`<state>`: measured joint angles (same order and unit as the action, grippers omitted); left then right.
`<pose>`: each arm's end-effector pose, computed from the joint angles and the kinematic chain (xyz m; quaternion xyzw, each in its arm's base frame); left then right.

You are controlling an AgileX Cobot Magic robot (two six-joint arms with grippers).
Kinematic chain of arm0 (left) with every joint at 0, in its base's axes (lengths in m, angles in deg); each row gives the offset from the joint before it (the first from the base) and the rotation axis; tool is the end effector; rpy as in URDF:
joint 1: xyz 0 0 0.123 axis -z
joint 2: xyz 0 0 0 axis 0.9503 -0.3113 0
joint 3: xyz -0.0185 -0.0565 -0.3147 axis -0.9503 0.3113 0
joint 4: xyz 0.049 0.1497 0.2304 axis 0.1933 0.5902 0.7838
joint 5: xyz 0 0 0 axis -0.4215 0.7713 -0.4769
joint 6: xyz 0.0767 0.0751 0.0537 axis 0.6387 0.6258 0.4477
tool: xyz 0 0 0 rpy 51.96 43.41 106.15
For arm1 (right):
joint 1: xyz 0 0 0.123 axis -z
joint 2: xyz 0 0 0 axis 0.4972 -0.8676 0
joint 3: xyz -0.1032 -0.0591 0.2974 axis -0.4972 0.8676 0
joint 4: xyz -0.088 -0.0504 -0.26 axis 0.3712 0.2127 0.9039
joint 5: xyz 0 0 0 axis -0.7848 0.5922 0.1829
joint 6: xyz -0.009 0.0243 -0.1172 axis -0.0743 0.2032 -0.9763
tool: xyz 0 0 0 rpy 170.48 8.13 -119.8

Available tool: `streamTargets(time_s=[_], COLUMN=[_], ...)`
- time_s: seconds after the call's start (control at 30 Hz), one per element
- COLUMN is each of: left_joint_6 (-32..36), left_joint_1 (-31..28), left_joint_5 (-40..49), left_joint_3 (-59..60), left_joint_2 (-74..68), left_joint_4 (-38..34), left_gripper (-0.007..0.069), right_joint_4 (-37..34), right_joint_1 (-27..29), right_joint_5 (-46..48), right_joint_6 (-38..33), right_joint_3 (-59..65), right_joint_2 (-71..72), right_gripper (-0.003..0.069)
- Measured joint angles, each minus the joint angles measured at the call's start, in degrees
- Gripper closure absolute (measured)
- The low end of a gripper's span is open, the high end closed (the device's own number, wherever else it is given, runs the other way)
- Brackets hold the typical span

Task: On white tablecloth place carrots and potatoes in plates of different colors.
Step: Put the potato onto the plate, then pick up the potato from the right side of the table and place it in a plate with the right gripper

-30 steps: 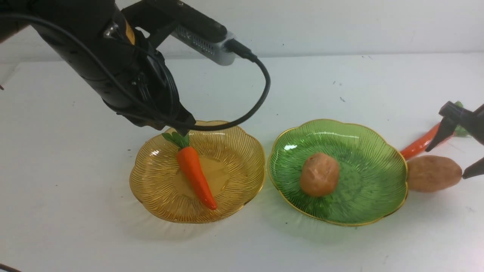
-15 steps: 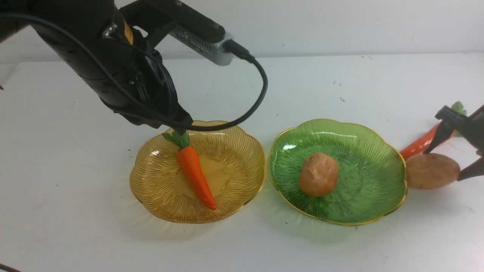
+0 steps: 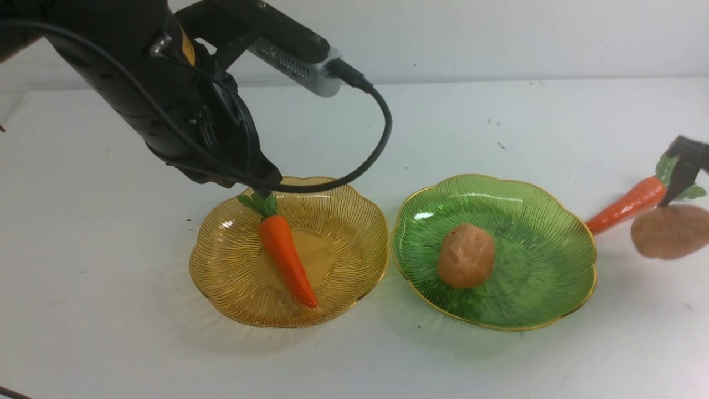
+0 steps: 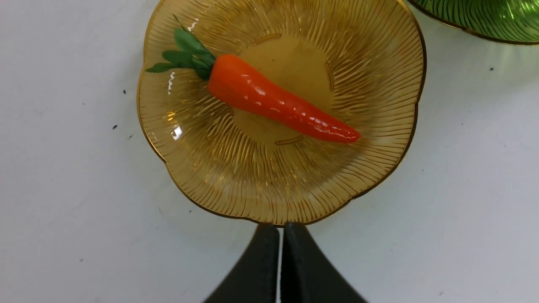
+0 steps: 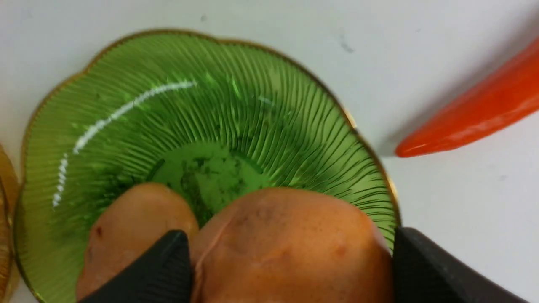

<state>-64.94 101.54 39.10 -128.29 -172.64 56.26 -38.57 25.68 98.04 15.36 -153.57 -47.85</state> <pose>0.3051 -0.1599 0.3898 0.3118 0.9223 0.0084 0.2281 0.4413 0.0576 0.2692 0.0545 0.9866 0.1207 0.0950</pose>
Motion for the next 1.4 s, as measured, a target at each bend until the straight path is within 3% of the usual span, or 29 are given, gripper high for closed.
streamTargets(time_s=[0.3,0.6,0.67,0.77,0.87,1.1,1.4], left_joint_6=[0.0,0.0,0.0,0.0,0.0,0.0,0.0], left_joint_1=[0.0,0.0,0.0,0.0,0.0,0.0,0.0], left_joint_5=[0.0,0.0,0.0,0.0,0.0,0.0,0.0], left_joint_3=[0.0,0.0,0.0,0.0,0.0,0.0,0.0], left_joint_2=[0.0,0.0,0.0,0.0,0.1,0.1,0.1], left_joint_4=[0.0,0.0,0.0,0.0,0.0,0.0,0.0], left_gripper=[0.0628,0.0628,0.0628,0.0628,0.0628,0.0628,0.0628], right_joint_4=[3.2,6.3,9.0,20.4,23.3,14.1,6.3], right_joint_1=[-5.2,-5.4,-5.4,-4.4,-0.5,10.9,13.1], right_joint_5=[1.0,2.4,2.5,2.5,2.5,2.6,-0.2], right_joint_6=[-0.3,-0.1,-0.3,2.1,5.9,9.2,10.2], right_joint_3=[0.0,-3.6,-6.4,-11.0,-11.4,-11.5,-11.5], right_joint_2=[-6.2,-6.3,-6.3,-6.3,-6.4,-10.4,-17.3], right_gripper=[0.0096,-0.0027,-0.003,-0.0021,-0.0012,0.0019,0.0043])
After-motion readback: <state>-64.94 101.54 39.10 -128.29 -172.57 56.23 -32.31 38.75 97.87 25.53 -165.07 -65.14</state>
